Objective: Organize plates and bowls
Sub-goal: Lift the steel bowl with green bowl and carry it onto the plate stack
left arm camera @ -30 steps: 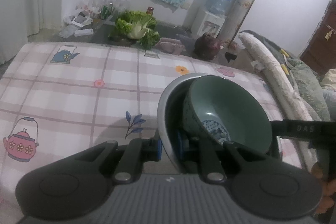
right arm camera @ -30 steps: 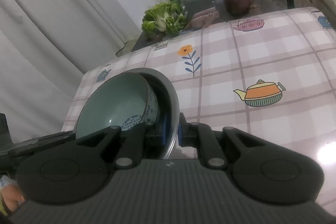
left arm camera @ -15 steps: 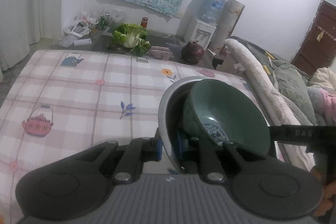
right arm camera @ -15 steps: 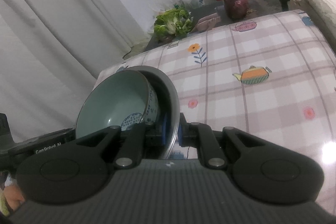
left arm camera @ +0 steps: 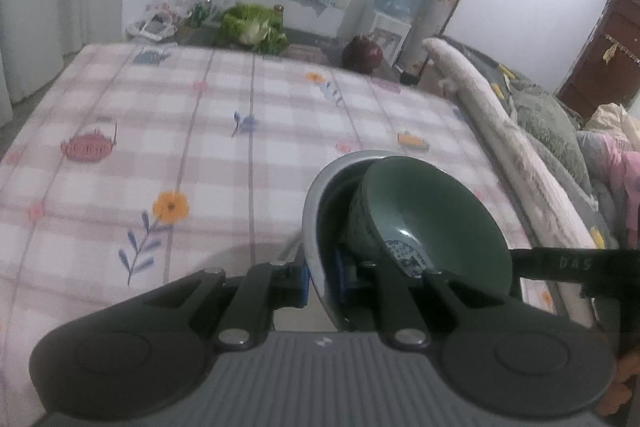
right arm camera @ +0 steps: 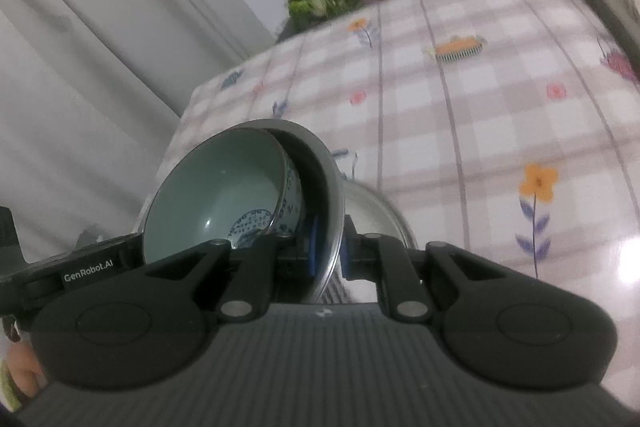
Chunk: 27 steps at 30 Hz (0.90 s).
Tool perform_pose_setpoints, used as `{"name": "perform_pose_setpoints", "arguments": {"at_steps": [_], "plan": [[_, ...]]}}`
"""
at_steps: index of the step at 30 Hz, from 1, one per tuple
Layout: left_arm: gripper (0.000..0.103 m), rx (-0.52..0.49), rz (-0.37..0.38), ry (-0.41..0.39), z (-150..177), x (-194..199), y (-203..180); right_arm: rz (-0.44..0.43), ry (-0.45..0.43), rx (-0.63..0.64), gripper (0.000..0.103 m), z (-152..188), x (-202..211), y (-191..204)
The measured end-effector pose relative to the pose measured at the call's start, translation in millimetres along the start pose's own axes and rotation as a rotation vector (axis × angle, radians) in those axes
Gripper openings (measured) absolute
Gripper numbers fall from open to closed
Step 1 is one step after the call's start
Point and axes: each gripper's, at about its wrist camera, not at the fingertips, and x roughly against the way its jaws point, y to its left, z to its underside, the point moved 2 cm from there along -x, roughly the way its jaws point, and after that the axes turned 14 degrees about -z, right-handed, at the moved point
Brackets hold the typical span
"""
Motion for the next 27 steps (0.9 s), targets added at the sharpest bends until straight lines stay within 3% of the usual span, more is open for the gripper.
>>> {"name": "perform_pose_setpoints", "arguments": {"at_steps": [15,27], "plan": [[0.014,-0.007,-0.024,0.074,29.0,-21.8,2.9,0.061,0.025,0.014,0.012,31.2,-14.9,-11.9],[0.018,-0.018,-0.022,0.065,31.3,-23.6,2.3,0.092,-0.006,0.056,0.012,37.7,-15.5,-14.2]]}}
